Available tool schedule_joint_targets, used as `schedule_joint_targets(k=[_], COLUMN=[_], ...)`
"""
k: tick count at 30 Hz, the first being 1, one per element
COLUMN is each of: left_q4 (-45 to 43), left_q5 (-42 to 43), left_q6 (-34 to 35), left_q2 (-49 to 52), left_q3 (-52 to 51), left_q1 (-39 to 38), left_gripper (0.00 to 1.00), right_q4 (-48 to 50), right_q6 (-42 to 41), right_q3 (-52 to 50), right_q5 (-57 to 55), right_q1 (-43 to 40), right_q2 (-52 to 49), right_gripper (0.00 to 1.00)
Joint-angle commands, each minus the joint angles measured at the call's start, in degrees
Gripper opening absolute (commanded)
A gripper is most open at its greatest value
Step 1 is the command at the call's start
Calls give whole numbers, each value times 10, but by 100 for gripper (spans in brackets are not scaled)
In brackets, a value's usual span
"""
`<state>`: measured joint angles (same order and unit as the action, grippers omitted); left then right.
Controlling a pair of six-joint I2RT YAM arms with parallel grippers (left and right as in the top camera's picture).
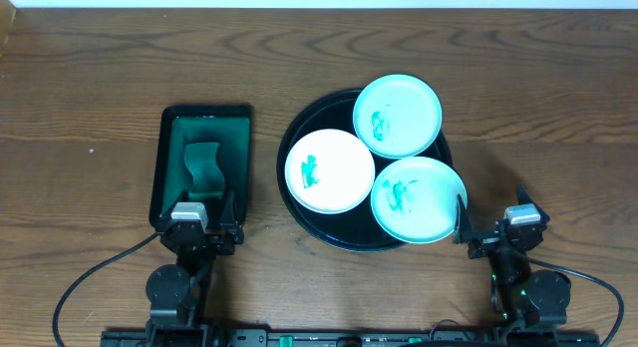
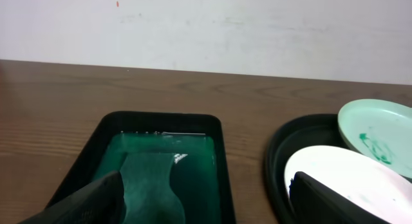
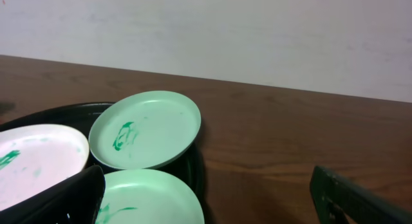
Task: Clean dirty plates on tray and stack at the side
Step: 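Raise the left gripper from rest toward the sponge tray, then lower the left gripper into the water tray over the green sponge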
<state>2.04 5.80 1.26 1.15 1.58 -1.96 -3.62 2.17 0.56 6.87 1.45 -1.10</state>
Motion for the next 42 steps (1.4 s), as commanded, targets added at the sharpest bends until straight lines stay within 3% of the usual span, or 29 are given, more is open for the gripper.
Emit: schedule_joint_targets(k=[1,6,13,21,31,42], left_q4=[4,3,0,45,93,422], left_q5=[54,109,183,191,186,169], left_q6=[-2,0,103,130,126,58], left_q2=[2,2,2,42,305,643], left_q3=[-14,-14,-13,30,208,539], left_q1=[3,3,3,3,3,3], left_gripper=[82,82,82,83,82,83], right_q4=[-1,-1,-1,-1,-1,-1], right_q6=[7,7,7,7,7,7], right_q3=[-2,-2,-2,-2,-2,-2], right_q5=[-2,-2,-2,-2,-2,-2], right_q1=[-3,-3,-3,-3,-3,-3], right_q2=[-3,-3,-3,-3,-3,-3], right_gripper=[99,99,99,99,99,99])
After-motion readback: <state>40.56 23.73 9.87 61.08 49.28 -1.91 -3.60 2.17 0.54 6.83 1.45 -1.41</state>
